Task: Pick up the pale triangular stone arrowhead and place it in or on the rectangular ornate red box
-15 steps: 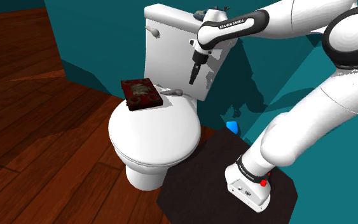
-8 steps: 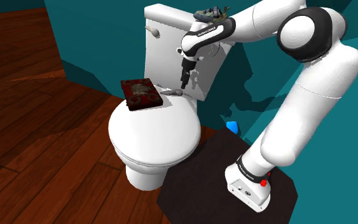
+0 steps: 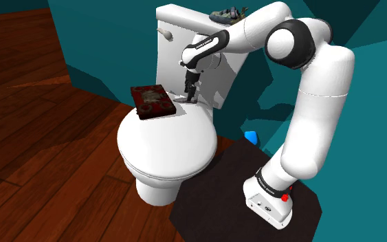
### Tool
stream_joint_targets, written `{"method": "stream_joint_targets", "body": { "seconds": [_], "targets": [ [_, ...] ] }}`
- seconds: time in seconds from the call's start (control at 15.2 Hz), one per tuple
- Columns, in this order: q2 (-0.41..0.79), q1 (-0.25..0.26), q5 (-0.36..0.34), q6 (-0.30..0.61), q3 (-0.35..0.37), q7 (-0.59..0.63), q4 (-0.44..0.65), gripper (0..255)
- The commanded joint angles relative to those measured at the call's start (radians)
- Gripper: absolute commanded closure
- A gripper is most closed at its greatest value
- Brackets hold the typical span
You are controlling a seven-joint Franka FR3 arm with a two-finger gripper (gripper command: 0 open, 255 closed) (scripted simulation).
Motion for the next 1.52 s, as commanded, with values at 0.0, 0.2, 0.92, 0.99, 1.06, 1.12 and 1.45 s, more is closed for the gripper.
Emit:
{"method": "stream_joint_targets", "body": {
  "seconds": [0.0,0.2,0.92,0.99,1.06,1.12,1.45],
  "targets": [
    [0.018,-0.003,0.007,0.020,0.004,-0.008,-0.002,0],
    [0.048,-0.005,0.019,0.057,0.011,-0.016,-0.010,0],
    [0.048,-0.005,0.019,0.057,0.011,-0.016,-0.010,255],
    [0.048,-0.005,0.019,0.057,0.011,-0.016,-0.011,255],
    [0.048,-0.005,0.019,0.057,0.011,-0.016,-0.011,255],
    [0.048,-0.005,0.019,0.058,0.011,-0.016,-0.011,255],
    [0.039,-0.004,0.015,0.047,0.009,-0.013,-0.009,255]
  ]
}}
